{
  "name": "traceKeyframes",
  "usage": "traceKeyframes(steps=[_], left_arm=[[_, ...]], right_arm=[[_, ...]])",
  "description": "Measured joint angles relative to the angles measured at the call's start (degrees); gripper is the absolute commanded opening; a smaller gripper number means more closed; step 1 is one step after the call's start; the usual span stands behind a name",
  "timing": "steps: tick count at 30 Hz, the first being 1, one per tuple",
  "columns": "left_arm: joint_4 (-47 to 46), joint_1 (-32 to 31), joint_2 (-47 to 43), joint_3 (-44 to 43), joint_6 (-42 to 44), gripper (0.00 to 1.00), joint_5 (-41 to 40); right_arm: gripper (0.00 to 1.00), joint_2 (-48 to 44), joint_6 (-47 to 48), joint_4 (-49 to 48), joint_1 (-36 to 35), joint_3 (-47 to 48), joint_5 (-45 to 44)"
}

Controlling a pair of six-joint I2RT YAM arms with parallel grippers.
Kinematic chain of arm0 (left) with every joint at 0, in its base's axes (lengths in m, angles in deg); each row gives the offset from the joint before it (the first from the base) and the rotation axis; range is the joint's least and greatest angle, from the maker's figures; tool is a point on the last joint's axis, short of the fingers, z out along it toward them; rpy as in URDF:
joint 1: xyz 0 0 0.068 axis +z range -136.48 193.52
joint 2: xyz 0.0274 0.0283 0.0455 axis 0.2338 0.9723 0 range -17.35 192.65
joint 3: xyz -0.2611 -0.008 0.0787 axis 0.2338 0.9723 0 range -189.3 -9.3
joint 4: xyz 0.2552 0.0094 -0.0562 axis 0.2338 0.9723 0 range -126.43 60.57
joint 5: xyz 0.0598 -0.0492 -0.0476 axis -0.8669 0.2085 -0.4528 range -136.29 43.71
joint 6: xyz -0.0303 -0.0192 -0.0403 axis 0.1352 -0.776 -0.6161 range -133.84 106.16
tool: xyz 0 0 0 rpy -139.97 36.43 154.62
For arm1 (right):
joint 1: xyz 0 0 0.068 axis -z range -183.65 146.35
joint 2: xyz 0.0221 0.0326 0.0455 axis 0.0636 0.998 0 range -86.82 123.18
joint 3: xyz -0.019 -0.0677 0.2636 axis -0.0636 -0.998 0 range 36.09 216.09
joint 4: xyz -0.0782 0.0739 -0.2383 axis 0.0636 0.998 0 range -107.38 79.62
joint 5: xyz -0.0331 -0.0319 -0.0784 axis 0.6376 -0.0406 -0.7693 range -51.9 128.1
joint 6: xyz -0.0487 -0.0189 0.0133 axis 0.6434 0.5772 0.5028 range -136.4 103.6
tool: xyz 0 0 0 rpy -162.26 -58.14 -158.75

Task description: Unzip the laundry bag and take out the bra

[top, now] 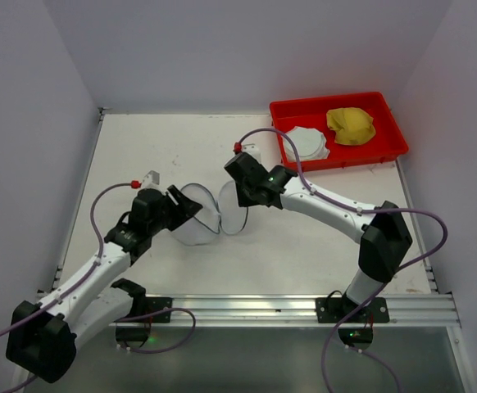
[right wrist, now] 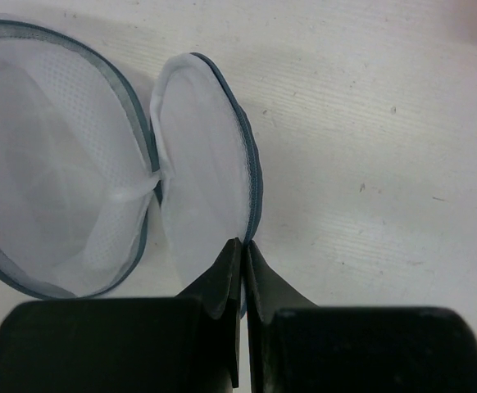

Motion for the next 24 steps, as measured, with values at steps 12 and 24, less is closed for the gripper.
traceKeyframes(steps=[12, 24], left_arm=[[4.52, 2.97, -2.91, 0.13, 1.25, 0.31, -10.60], [-8.46, 4.31, 14.43, 8.11, 1.36, 0.00, -9.11]], right_arm=[[0.00, -0.94, 0.79, 0.02, 0.00, -1.97, -1.25], [0.00, -2.56, 1.57, 0.72, -0.02, -2.27, -1.44]])
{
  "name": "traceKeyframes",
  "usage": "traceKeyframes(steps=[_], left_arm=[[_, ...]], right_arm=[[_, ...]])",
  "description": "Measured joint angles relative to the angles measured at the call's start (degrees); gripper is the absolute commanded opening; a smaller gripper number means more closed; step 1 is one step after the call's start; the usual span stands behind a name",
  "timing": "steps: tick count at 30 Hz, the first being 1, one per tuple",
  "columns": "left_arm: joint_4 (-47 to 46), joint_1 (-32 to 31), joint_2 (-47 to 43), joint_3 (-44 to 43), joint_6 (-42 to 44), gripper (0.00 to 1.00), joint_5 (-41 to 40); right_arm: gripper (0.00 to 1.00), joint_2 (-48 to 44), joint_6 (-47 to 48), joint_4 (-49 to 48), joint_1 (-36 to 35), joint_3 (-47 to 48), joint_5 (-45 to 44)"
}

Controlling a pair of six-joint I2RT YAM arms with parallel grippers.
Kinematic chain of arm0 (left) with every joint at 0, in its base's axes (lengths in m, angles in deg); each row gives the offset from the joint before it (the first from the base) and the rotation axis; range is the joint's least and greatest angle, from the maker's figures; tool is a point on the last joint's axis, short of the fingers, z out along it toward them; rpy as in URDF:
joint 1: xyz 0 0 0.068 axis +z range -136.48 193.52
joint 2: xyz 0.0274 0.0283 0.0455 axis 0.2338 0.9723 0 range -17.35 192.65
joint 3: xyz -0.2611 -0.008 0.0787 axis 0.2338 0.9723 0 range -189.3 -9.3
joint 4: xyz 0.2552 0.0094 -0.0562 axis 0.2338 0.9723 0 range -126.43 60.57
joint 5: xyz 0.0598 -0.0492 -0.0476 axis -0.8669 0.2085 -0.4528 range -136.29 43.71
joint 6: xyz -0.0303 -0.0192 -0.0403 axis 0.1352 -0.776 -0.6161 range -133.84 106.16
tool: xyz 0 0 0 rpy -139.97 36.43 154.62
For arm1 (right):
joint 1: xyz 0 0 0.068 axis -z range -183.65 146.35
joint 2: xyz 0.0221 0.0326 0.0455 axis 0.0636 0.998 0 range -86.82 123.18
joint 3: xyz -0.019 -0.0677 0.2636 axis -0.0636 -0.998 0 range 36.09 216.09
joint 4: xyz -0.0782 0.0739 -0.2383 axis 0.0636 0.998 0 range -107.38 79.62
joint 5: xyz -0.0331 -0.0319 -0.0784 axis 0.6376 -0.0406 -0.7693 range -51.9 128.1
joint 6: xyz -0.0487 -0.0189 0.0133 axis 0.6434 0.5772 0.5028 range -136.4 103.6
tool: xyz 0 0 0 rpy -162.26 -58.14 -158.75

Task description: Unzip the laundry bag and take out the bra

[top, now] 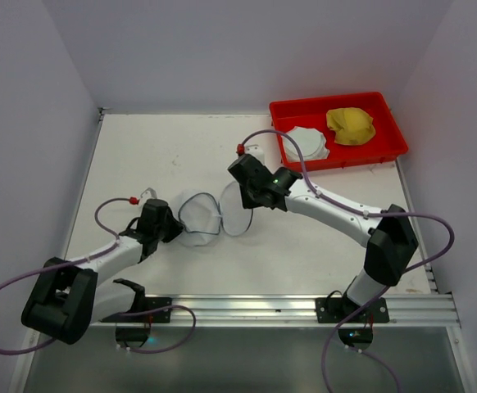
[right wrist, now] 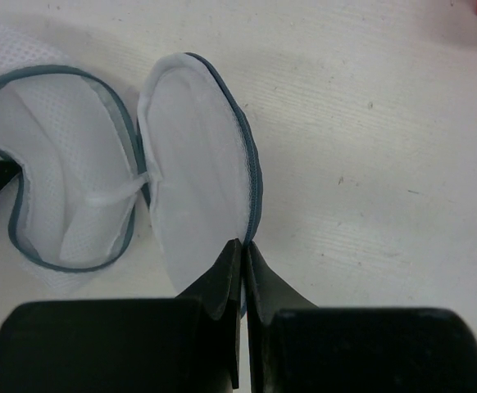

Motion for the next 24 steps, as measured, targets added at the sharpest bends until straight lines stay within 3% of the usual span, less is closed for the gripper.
traceKeyframes(steps=[5, 9, 16, 24], left_arm=[[-8.68, -0.04, 4.96, 0.33, -0.11, 0.00, 3.17], [-12.37, -1.20, 7.15, 0.33, -0.46, 0.00, 4.22], [-13.55, -5.27, 8.07, 0.17, -1.84, 0.00, 5.09], [-13.77, -5.42, 7.80, 0.50, -2.82, 0.00, 6.12]], right_arm=[[0.00, 0.48, 0.76, 1.99, -0.35, 3.82, 1.09], [0.06, 3.89, 1.33, 3.80, -2.56, 11.47, 1.29], [0.06, 11.96, 1.79, 4.17, -6.01, 20.90, 3.63], [0.07, 20.22, 1.95, -0.81, -5.62, 22.10, 14.99]])
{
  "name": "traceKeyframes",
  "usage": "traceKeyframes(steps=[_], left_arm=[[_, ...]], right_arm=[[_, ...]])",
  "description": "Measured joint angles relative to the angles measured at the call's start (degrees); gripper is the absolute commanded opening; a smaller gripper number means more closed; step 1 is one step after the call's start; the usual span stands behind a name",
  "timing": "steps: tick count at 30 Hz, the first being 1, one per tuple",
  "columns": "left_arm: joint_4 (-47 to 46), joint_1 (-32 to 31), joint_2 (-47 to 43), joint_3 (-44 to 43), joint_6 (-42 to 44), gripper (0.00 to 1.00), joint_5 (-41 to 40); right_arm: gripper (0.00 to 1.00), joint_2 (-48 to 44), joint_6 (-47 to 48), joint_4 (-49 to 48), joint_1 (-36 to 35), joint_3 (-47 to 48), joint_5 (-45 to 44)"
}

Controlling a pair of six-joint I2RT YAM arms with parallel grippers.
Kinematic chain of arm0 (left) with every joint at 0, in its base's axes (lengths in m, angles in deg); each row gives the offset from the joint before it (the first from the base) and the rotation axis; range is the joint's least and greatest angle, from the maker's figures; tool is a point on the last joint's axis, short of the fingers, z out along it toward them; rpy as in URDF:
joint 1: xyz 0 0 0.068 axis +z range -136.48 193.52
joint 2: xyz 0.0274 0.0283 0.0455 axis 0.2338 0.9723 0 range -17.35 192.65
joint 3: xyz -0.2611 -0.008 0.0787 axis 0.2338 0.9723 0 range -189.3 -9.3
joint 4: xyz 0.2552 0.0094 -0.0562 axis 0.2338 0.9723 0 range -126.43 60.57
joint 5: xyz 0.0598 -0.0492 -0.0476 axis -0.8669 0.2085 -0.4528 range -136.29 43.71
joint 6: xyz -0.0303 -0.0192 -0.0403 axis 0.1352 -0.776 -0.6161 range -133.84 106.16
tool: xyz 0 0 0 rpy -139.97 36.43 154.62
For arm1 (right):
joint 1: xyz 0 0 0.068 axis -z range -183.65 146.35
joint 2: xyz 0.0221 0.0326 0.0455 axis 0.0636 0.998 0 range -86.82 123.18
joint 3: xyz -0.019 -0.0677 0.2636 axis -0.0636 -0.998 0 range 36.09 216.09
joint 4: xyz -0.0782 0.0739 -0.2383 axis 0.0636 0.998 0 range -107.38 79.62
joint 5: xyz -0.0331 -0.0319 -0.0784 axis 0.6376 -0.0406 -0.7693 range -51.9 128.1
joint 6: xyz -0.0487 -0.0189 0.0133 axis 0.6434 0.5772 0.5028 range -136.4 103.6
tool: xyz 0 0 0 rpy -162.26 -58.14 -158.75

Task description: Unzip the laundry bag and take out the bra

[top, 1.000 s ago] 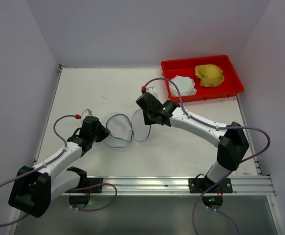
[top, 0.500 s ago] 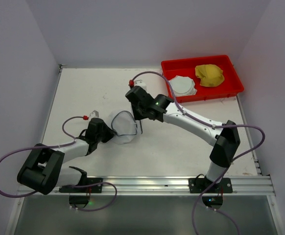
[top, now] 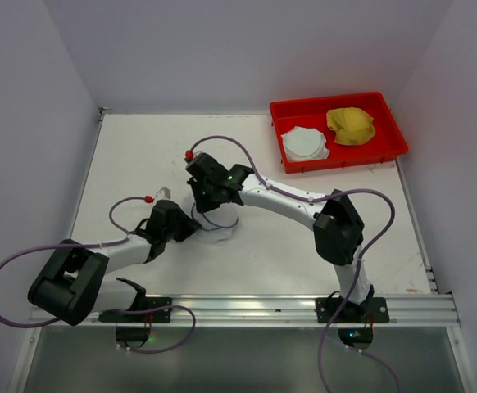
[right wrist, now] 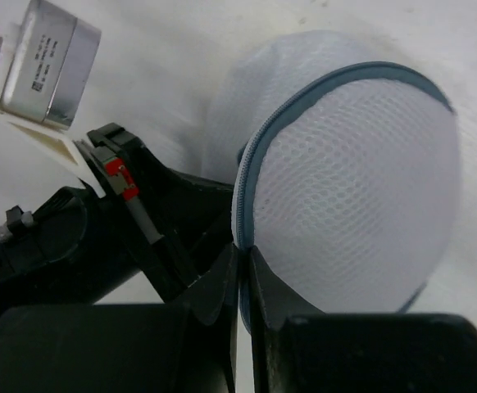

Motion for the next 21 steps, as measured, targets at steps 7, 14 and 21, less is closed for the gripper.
traceKeyframes(steps=[7, 14, 21], left_arm=[[-4.44, 0.00, -0.09, 2.73, -1.53, 0.00, 1.03], [-6.47, 0.52, -1.86, 5.33, -2.95, 0.00, 1.51], [-4.31, 0.57, -6.36, 7.43, -2.99, 0.01, 1.95]], right_arm=[[0.13, 1.95, -0.66, -11.50, 0.00, -6.47, 14.12], [0.28, 3.45, -3.52, -21.77, 2.47, -13.03, 21.81], [0.38, 4.48, -7.04, -30.16, 5.84, -20.83, 27.19]])
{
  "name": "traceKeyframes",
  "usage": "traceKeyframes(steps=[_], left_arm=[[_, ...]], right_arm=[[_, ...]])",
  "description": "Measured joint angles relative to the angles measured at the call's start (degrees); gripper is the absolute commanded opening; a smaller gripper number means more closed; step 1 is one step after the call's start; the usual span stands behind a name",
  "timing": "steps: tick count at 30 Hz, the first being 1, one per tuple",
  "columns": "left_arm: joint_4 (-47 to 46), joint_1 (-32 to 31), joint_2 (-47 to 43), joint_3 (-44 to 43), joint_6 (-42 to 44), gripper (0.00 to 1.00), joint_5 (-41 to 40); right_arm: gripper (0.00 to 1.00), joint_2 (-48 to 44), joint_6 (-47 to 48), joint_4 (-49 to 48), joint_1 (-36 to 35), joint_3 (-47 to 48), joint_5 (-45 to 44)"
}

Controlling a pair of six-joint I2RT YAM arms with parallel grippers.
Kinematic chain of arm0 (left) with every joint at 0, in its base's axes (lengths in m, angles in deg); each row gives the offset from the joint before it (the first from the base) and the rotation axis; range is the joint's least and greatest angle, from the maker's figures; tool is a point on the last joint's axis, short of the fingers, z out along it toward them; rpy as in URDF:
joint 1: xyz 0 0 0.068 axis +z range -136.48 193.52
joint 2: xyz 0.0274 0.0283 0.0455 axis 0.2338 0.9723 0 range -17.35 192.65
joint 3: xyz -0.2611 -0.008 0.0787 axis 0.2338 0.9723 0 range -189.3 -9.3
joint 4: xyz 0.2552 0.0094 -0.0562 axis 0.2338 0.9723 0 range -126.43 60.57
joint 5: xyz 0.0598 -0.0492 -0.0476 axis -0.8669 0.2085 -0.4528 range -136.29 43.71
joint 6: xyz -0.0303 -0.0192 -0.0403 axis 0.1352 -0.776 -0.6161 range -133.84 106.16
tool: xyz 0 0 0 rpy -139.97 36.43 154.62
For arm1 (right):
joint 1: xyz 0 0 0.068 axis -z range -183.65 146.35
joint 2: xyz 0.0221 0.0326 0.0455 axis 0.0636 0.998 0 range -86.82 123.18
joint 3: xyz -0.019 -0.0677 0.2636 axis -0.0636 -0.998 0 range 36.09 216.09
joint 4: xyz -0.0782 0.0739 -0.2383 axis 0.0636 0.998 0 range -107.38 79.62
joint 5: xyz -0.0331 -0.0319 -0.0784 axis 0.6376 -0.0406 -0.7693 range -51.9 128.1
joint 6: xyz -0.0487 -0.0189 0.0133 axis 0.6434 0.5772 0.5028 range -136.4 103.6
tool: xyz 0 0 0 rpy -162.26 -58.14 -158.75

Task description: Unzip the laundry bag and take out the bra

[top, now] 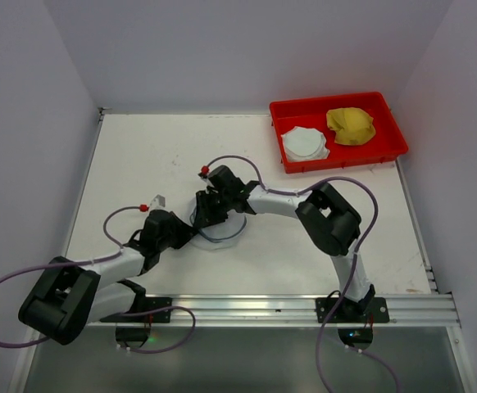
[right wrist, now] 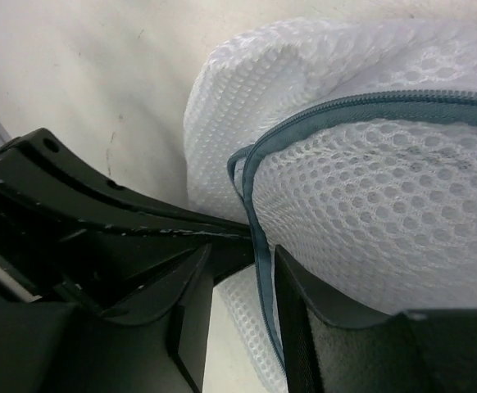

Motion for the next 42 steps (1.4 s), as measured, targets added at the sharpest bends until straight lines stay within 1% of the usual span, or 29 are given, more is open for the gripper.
traceKeyframes(steps=[3, 6, 9, 10, 11, 13, 14, 15, 16, 18, 19, 20, 21, 22, 24, 25, 27, 28, 29, 32, 36, 38, 40, 42], left_arm=[[1.97, 0.07, -2.60, 0.35, 0.04, 0.02, -0.07], [5.07, 0.09, -6.19, 0.48, 0.20, 0.06, -0.33], [10.91, 0.39, -11.39, 0.37, 0.79, 0.11, -1.22], [13.73, 0.46, -13.62, 0.09, 1.20, 0.13, -1.49], [16.90, 0.50, -16.02, -0.57, 1.55, 0.20, -1.64], [22.62, 0.50, -20.74, -3.13, 2.43, 0.27, -2.08], [25.55, 0.50, -22.64, -5.27, 3.02, 0.35, -2.67], [27.56, 0.52, -23.78, -7.32, 3.41, 0.38, -3.28], [30.12, 0.61, -24.76, -10.12, 4.15, 0.40, -4.04], [34.14, 0.74, -25.75, -15.85, 5.92, 0.45, -5.73], [35.93, 0.79, -25.75, -18.47, 6.97, 0.47, -6.51], [37.38, 0.85, -25.53, -20.81, 8.11, 0.52, -7.32], [38.71, 0.85, -25.20, -22.80, 9.33, 0.55, -7.93], [40.39, 0.85, -24.65, -24.72, 10.54, 0.62, -8.48], [42.36, 0.85, -23.47, -27.43, 12.22, 0.69, -9.27], [43.56, 0.87, -22.71, -28.79, 13.11, 0.79, -9.62], [45.07, 0.96, -21.46, -30.86, 14.88, 0.88, -10.27], [46.07, 1.09, -20.83, -32.04, 15.56, 0.95, -10.51], [46.86, 1.29, -20.17, -33.31, 16.55, 0.99, -10.82], [48.68, 1.90, -18.51, -37.13, 19.12, 1.00, -12.35], [50.34, 2.69, -18.43, -40.70, 22.75, 1.00, -15.52], [51.34, 2.93, -19.08, -41.53, 24.11, 1.00, -17.18], [53.00, 3.06, -20.15, -42.38, 25.29, 1.00, -18.60], [54.95, 3.08, -21.53, -43.47, 26.36, 1.00, -19.91]], right_arm=[[0.38, 0.22, -1.05, -2.03, 0.85, -1.51, 1.92], [0.38, 0.90, -1.68, -3.76, 0.94, -1.75, 3.13], [0.38, 1.60, -2.29, -4.81, 0.96, -1.79, 4.26], [0.38, 1.73, -2.34, -5.01, 0.96, -1.81, 4.26], [0.38, 1.81, -2.49, -5.27, 1.03, -1.90, 4.28], [0.39, 1.79, -2.49, -5.66, 1.20, -2.23, 4.22], [0.39, 1.70, -2.47, -5.81, 1.27, -2.36, 4.15], [0.42, 1.42, -2.29, -5.84, 1.29, -2.60, 3.98], [0.49, 0.94, -1.99, -5.68, 1.29, -2.97, 3.54], [0.55, -0.83, -0.85, -4.61, 1.29, -3.39, 2.34], [0.62, -1.75, -0.15, -3.85, 1.29, -3.39, 2.03], [0.68, -3.15, 0.55, -2.75, 1.29, -3.39, 1.18], [0.73, -4.74, 1.40, -1.70, 1.31, -3.39, 0.59], [0.81, -6.56, 2.27, -0.72, 1.31, -3.37, -0.39], [0.87, -10.29, 4.04, 2.01, 1.33, -2.69, -1.99], [0.93, -11.93, 5.05, 3.56, 1.33, -1.64, -2.64], [0.97, -14.86, 6.93, 6.25, 1.44, 1.11, -4.87], [0.99, -16.33, 7.78, 7.15, 1.79, 2.25, -5.84], [0.99, -18.18, 8.44, 7.61, 2.29, 2.71, -7.08], [0.99, -25.14, 9.18, 9.38, 6.64, 0.94, -10.86], [0.99, -39.52, 9.92, 11.72, 19.50, -8.48, -18.91], [0.99, -47.95, 10.60, 14.86, 25.81, -12.92, -24.02], [0.99, -56.50, 11.65, 18.03, 28.76, -15.47, -28.61], [0.99, -64.98, 13.00, 21.03, 29.03, -16.33, -32.20]])
